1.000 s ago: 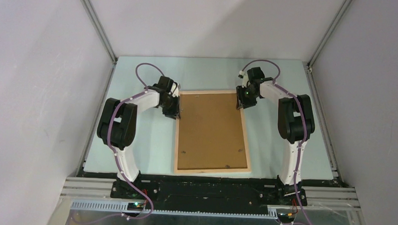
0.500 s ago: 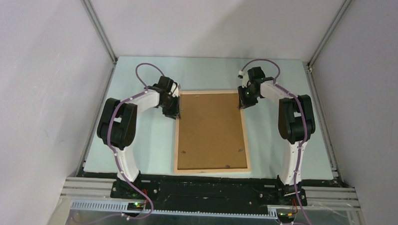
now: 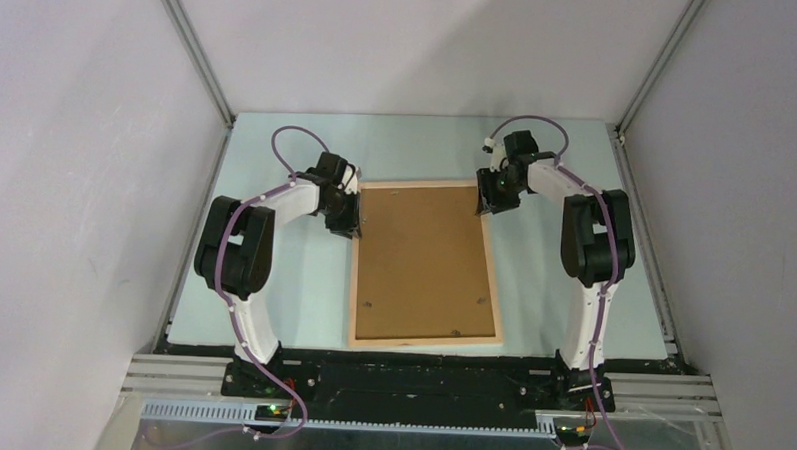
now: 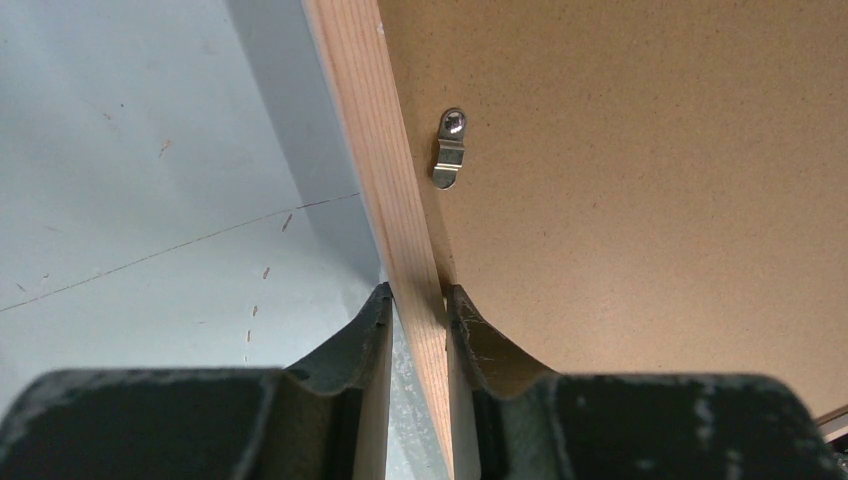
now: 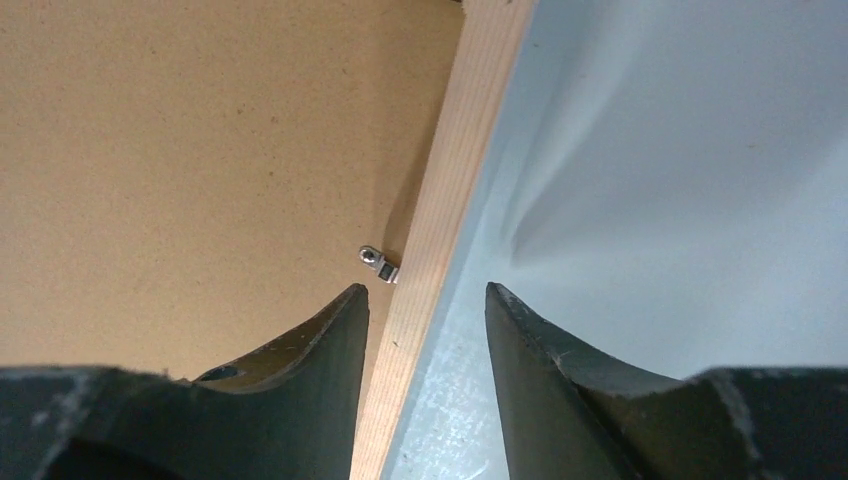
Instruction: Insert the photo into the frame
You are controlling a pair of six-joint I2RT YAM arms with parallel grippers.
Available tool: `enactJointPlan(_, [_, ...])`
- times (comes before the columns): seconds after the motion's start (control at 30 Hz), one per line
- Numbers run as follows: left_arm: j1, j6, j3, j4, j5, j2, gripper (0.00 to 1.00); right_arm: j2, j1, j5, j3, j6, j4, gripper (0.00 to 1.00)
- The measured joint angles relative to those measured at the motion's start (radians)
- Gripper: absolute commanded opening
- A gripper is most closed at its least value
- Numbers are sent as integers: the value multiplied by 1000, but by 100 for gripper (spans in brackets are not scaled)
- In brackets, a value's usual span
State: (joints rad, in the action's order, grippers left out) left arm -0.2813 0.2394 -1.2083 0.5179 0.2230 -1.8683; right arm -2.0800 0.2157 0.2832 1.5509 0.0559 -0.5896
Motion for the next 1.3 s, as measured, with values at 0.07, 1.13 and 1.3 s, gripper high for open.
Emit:
enactJointPlan(0.07, [0, 0, 0, 0, 0, 0, 0, 4, -12, 11, 0, -3, -2, 53])
enactJointPlan(1.13, [3, 0, -2, 1, -2, 0, 0, 434, 51, 65, -491, 98, -88, 55])
enactJointPlan(1.3, [7, 0, -2, 1, -1, 0, 0, 393, 65, 24, -491, 96, -51, 44])
